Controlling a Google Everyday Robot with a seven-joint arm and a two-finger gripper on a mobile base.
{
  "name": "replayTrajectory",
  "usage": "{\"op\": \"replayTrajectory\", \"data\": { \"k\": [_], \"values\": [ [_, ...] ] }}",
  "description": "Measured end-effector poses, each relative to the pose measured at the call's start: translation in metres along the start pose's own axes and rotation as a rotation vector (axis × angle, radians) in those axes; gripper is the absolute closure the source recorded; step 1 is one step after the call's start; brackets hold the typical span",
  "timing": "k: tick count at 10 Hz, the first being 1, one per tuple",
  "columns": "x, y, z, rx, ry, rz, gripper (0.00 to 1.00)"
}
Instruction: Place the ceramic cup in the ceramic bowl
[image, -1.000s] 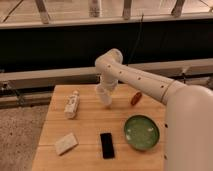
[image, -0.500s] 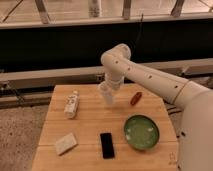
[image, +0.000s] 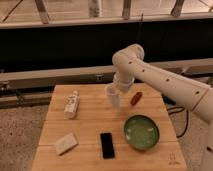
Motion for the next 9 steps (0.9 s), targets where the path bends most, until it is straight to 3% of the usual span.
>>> {"op": "replayTrajectory", "data": {
  "k": [9],
  "values": [
    [0.008,0.083,-0.006,-0.005,-0.068,0.08,1.0]
  ]
}}
